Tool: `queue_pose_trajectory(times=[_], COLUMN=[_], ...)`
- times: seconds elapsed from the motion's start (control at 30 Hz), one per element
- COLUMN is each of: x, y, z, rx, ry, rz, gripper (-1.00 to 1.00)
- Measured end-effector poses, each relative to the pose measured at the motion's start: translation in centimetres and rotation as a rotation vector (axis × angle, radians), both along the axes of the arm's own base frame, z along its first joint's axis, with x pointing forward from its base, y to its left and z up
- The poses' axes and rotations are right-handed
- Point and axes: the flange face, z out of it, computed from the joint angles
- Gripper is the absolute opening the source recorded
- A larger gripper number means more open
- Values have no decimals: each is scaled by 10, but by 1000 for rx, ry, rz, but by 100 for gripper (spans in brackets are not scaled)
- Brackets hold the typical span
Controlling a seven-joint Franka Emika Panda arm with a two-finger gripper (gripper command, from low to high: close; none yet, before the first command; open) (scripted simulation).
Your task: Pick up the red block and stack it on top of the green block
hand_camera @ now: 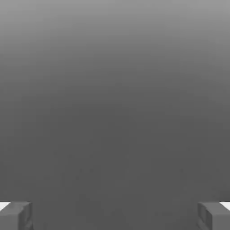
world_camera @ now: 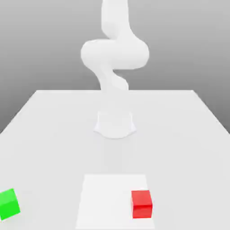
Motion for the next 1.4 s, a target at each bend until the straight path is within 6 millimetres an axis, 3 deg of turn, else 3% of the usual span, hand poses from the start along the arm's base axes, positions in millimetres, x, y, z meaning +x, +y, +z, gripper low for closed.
queue_pose_trajectory(times=[0.2, 0.4, 0.57, 0.73, 0.93, 0.97, 1.2, 1.37, 1.4], x=[64, 94, 95, 73, 64, 64, 64, 64, 70], y=[17, 33, 47, 61, 63, 63, 63, 62, 44], z=[-113, -234, -335, -431, -512, -521, -521, -469, -463], rx=[-12, -19, -22, -19, -16, -16, -16, -15, 5], ry=[188, 371, 523, 675, 722, 722, 722, 722, 723], rz=[7, 19, 33, 51, 53, 53, 53, 49, -1], gripper=[0, 0, 0, 0, 0, -100, -100, -100, -100])
